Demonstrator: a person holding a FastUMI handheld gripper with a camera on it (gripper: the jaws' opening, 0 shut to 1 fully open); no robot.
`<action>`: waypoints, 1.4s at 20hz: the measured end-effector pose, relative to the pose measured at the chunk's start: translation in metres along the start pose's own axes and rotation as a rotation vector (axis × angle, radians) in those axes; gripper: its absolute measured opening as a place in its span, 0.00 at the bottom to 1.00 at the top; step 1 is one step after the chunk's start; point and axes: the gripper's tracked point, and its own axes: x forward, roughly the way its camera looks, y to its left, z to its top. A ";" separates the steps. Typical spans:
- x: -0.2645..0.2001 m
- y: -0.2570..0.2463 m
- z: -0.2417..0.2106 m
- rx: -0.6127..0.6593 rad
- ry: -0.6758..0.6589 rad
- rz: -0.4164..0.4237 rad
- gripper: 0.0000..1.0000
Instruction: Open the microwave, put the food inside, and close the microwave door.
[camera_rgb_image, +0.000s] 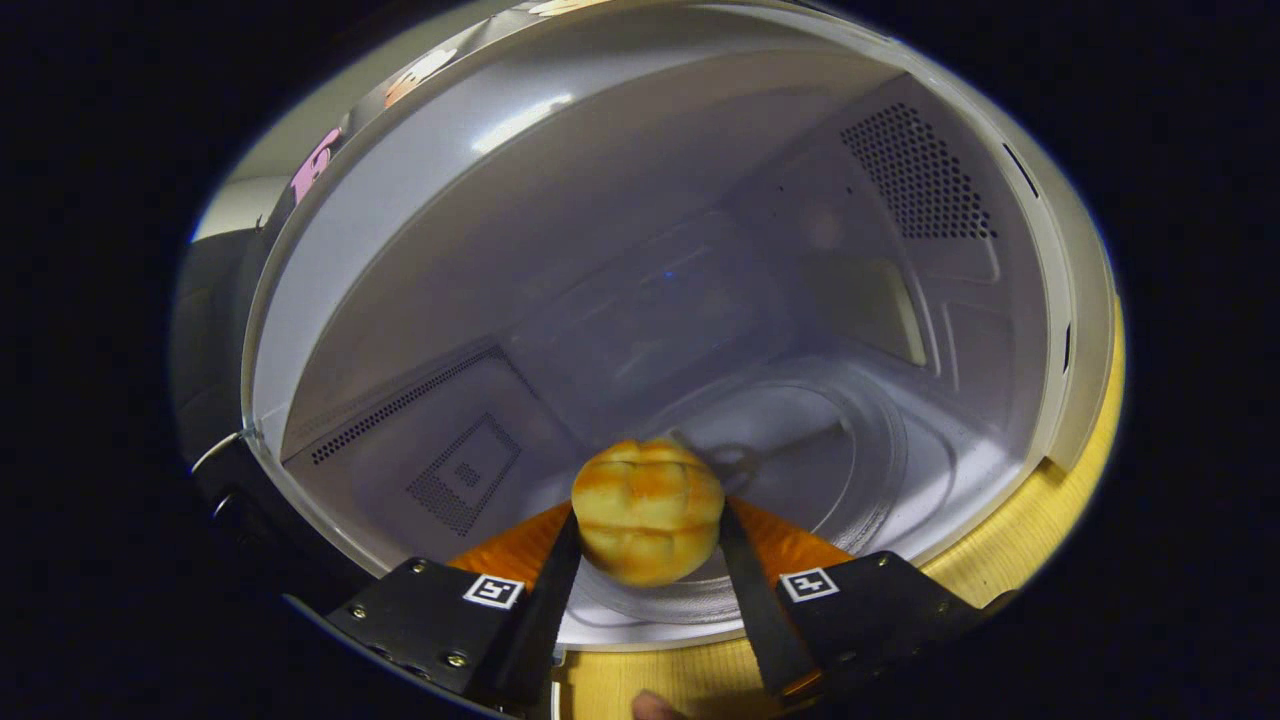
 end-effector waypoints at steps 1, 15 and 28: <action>-0.001 -0.002 0.000 -0.033 -0.004 -0.009 0.80; -0.057 0.000 0.014 0.034 -0.004 0.032 0.98; -0.263 0.123 0.056 -0.101 -0.105 0.360 0.97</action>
